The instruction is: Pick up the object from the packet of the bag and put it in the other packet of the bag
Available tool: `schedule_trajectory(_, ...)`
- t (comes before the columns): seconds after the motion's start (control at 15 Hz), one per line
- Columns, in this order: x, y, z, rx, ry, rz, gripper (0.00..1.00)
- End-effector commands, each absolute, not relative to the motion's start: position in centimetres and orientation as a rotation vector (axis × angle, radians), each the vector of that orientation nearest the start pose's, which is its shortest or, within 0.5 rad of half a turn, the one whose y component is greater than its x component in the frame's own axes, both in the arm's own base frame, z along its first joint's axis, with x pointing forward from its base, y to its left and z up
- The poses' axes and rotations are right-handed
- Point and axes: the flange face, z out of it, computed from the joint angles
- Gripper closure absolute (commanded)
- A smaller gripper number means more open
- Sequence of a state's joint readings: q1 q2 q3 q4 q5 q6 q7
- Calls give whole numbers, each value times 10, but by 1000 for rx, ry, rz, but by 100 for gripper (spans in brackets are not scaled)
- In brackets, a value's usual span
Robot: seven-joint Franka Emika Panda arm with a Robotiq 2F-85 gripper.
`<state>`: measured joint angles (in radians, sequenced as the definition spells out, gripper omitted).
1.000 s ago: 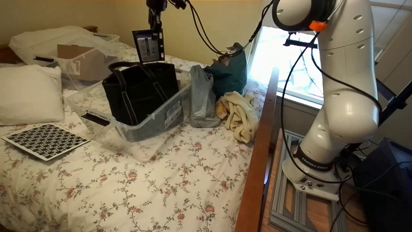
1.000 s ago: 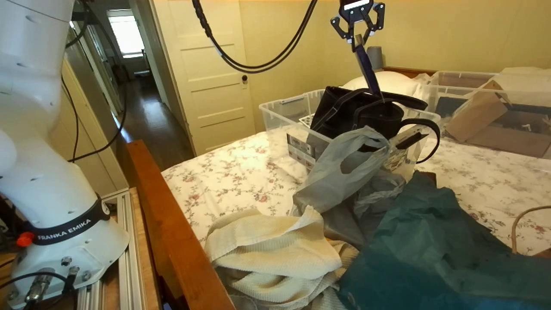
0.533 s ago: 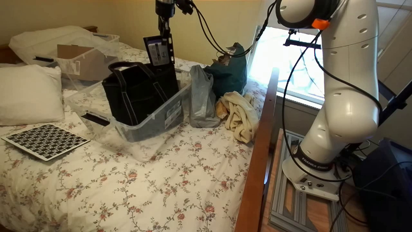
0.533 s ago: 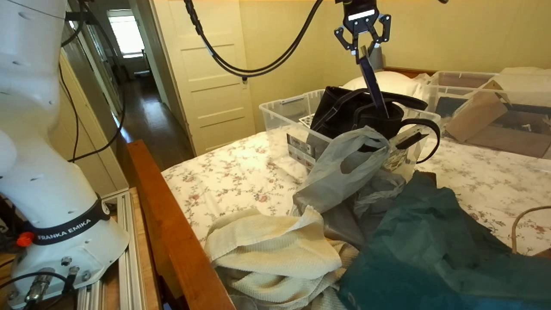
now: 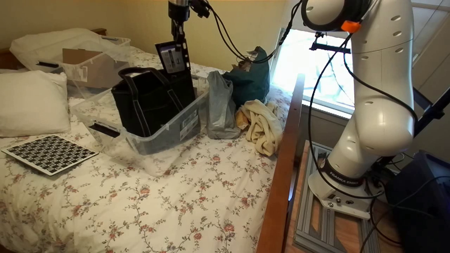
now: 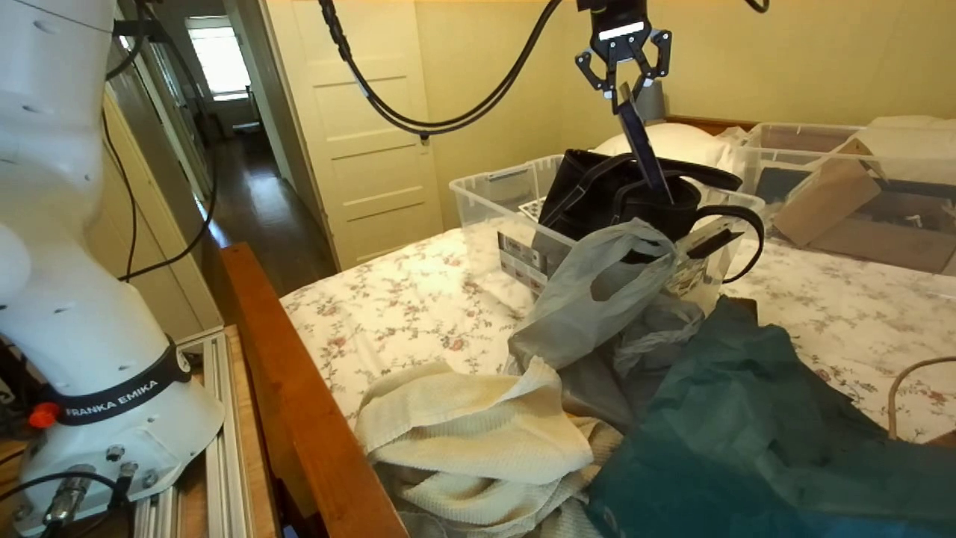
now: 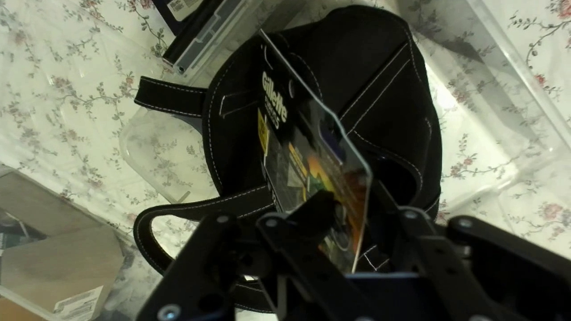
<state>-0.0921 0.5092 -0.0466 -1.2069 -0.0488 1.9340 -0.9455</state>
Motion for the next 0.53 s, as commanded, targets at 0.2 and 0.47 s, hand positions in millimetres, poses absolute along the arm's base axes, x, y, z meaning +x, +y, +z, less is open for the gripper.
schedule_trajectory(0.2, 726, -75, 501, -2969, -1428, -250, 93)
schedule_trajectory(0.47, 731, -70, 499, -2949, -1478, -288, 93)
